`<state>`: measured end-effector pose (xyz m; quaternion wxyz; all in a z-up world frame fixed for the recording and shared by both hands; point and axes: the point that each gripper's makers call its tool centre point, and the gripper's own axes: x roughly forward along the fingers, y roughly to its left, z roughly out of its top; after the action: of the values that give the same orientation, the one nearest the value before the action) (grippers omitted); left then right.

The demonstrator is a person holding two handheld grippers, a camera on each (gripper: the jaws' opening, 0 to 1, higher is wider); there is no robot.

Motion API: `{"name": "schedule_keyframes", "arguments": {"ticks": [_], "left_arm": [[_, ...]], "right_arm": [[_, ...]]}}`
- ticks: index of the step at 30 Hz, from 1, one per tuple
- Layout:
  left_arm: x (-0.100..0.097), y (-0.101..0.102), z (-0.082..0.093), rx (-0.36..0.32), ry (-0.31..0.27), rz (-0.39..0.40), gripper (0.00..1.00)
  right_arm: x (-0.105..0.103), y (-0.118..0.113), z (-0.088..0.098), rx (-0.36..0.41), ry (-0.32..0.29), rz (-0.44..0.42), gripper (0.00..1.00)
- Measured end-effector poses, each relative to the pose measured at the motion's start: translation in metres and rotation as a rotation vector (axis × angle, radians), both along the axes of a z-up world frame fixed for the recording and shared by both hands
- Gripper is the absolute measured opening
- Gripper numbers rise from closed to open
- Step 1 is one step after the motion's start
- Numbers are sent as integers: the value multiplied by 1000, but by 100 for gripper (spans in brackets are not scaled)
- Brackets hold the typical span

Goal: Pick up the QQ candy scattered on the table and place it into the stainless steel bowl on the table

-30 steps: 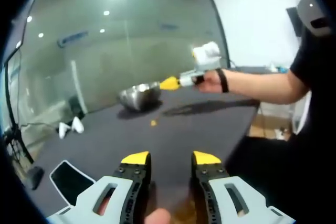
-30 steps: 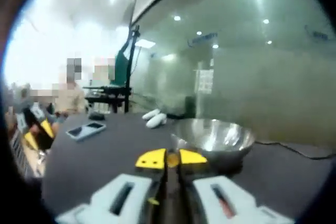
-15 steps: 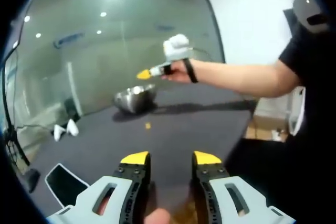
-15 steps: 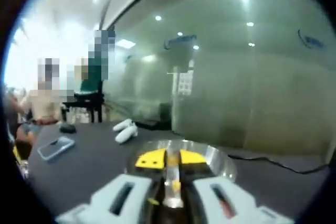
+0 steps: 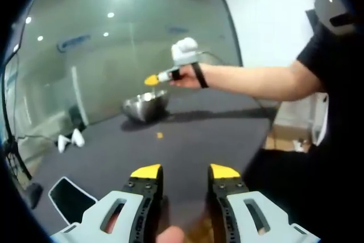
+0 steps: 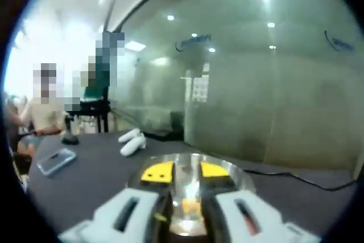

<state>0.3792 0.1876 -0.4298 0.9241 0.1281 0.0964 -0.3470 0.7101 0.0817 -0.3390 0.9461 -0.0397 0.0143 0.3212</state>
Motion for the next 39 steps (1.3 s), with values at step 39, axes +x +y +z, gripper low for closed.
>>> {"name": "schedule_keyframes", "arguments": {"ticks": [39], "left_arm": [[7, 3, -3, 3, 8, 12, 33]], "right_arm": [[-132, -35, -32, 6, -2, 226, 19]]}}
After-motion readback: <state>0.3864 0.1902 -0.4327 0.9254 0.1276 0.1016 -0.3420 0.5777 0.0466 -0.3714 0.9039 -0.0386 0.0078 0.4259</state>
